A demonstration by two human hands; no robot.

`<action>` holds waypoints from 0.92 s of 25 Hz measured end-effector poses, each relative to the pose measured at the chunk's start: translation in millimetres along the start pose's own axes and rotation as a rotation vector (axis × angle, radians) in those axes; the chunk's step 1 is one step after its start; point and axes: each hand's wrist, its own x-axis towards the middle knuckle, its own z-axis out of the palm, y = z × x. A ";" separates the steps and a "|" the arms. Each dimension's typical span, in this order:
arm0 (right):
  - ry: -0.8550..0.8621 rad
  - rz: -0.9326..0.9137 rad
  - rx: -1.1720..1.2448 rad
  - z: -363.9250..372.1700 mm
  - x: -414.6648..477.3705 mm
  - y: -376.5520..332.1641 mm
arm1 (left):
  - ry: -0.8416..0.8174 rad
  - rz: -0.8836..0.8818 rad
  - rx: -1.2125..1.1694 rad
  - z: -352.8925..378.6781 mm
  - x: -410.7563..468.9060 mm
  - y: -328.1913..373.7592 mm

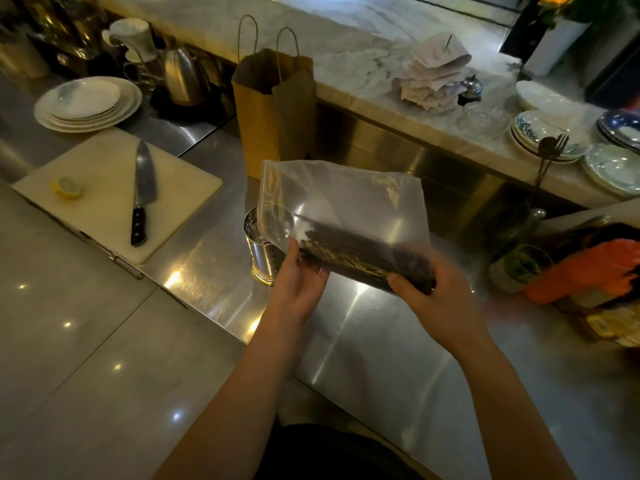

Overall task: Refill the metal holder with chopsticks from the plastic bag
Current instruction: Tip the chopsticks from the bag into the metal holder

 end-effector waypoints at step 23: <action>-0.035 -0.031 -0.151 6.1 16.1 -57.7 | -0.098 -0.066 -0.104 7.6 -12.5 21.3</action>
